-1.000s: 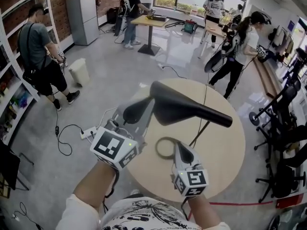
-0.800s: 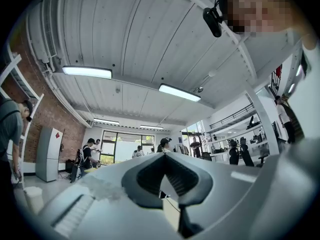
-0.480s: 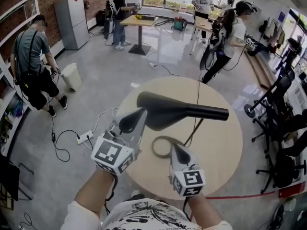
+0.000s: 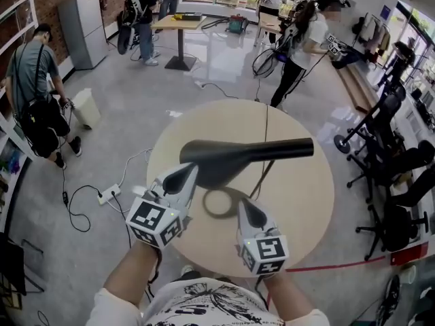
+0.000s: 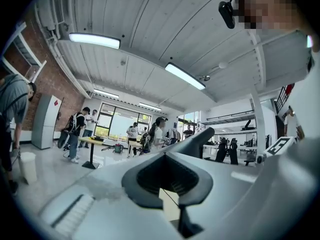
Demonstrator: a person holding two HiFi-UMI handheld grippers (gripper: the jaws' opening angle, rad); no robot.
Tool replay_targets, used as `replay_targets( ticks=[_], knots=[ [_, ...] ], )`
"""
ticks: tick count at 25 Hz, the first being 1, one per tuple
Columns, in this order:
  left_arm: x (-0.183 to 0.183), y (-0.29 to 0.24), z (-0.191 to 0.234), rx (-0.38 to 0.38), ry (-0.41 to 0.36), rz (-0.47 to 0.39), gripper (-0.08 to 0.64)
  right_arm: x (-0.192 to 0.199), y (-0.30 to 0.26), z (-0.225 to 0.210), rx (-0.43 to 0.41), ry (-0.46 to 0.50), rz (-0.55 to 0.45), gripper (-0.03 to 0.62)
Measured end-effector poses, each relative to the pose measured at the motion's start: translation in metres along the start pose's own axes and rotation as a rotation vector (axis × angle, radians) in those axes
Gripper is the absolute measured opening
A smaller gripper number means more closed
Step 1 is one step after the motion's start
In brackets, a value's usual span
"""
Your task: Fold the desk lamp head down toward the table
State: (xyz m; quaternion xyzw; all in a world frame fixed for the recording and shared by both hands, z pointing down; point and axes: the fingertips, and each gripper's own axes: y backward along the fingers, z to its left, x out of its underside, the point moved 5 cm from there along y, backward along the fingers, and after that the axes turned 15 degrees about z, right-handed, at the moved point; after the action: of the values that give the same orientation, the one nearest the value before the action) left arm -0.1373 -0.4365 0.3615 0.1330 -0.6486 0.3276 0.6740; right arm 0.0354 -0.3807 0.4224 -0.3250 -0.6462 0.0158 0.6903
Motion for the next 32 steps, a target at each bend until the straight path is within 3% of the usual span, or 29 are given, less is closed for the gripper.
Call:
replay_targets(
  ticks=[5,14,32],
  knots=[
    [0.029,-0.017,-0.005,0.041,0.05,0.07,0.006,0.005,0.002,-0.008,0.022,-0.003,0.01,0.009],
    [0.055,-0.037,-0.012,0.058,0.076,0.114,0.006,0.014,0.001,-0.016,0.055,-0.008,0.034,0.009],
    [0.074,-0.057,-0.027,0.054,0.056,0.14,0.005,0.031,0.012,-0.027,0.077,-0.028,0.058,0.009]
  ],
)
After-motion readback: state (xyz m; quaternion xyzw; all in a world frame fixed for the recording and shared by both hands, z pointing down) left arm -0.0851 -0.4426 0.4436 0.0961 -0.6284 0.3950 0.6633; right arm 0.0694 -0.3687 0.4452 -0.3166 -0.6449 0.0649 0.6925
